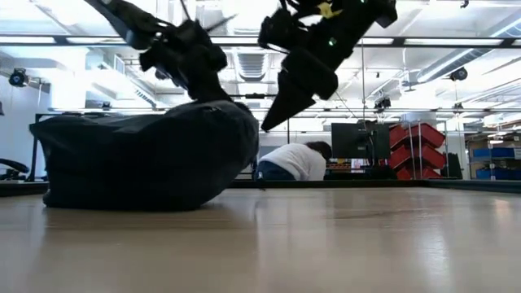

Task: Unpack backpack
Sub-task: Close the backpack, then return to Home Position

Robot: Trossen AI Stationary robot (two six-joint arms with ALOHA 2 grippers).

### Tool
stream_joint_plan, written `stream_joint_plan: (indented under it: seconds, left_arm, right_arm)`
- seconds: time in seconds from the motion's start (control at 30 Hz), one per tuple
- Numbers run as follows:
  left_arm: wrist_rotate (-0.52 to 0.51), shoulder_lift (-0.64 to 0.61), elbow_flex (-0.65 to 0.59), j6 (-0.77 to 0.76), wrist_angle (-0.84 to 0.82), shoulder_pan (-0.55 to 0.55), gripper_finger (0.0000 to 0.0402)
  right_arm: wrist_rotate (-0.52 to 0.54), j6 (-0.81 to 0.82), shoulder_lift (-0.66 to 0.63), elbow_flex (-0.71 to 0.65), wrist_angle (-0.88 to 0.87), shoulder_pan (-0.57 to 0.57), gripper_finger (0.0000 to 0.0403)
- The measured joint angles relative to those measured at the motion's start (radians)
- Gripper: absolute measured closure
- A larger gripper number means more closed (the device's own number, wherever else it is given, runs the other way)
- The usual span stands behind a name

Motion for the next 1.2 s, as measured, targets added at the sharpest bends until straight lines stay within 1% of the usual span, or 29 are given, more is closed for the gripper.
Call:
stream_joint_plan:
  seconds: [0.07,0.17,0.23,0.3,0.33,0.47,0.5,0.57,0.67,0.73,0.77,0.83,0.93,1.03,1.1,1.2]
  left_arm:
    - [0.005,-0.024,-0.085,-0.055,0.167,-0.038,0.0396]
    - [-0.009,-0.020,-0.197,-0.135,0.440,-0.098,0.0379]
    - [-0.038,0.010,-0.229,-0.163,0.610,-0.137,0.0362]
    - [-0.051,0.059,-0.233,-0.179,0.711,-0.168,0.0342]
    - [-0.052,0.088,-0.220,-0.188,0.736,-0.179,0.0331]
    - [-0.050,0.187,-0.109,-0.191,0.724,-0.218,0.0290]
    - [-0.034,0.199,-0.076,-0.190,0.702,-0.221,0.0282]
    - [-0.001,0.202,-0.015,-0.188,0.608,-0.222,0.0268]
    - [-0.020,0.151,0.051,-0.126,0.394,-0.222,0.0259]
    - [-0.068,0.085,0.060,-0.070,0.284,-0.227,0.0261]
    - [-0.105,0.050,0.059,-0.047,0.254,-0.232,0.0264]
    - [-0.175,-0.029,0.030,-0.008,0.220,-0.244,0.0272]
    - [-0.224,-0.142,-0.039,0.025,0.228,-0.261,0.0286]
    - [-0.247,-0.255,-0.141,0.030,0.288,-0.268,0.0299]
    - [-0.284,-0.325,-0.225,0.024,0.341,-0.273,0.0307]
    - [-0.359,-0.441,-0.347,-0.005,0.373,-0.274,0.0319]
  right_arm:
    - [-0.005,-0.010,-0.046,-0.048,0.011,-0.026,0.0292]
    - [-0.038,-0.012,-0.138,-0.154,0.071,-0.070,0.0308]
    - [-0.078,-0.012,-0.213,-0.237,0.138,-0.095,0.0322]
    - [-0.117,-0.013,-0.296,-0.321,0.202,-0.113,0.0337]
    - [-0.127,-0.013,-0.341,-0.361,0.234,-0.120,0.0345]
    - [-0.135,-0.012,-0.518,-0.513,0.335,-0.132,0.0379]
    - [-0.134,-0.006,-0.563,-0.548,0.359,-0.132,0.0386]
    - [-0.134,0.025,-0.652,-0.611,0.413,-0.131,0.0398]
    - [-0.139,0.083,-0.782,-0.705,0.460,-0.120,0.0399]
    - [-0.139,0.111,-0.859,-0.756,0.480,-0.108,0.0397]
    - [-0.139,0.123,-0.902,-0.780,0.483,-0.104,0.0396]
    - [-0.139,0.153,-0.975,-0.821,0.486,-0.101,0.0396]
    - [-0.137,0.192,-1.071,-0.875,0.504,-0.101,0.0396]
    - [-0.136,0.209,-1.156,-0.924,0.500,-0.100,0.0396]
    - [-0.136,0.226,-1.224,-0.956,0.500,-0.096,0.0396]
    - [-0.136,0.233,-1.311,-0.994,0.494,-0.069,0.0396]
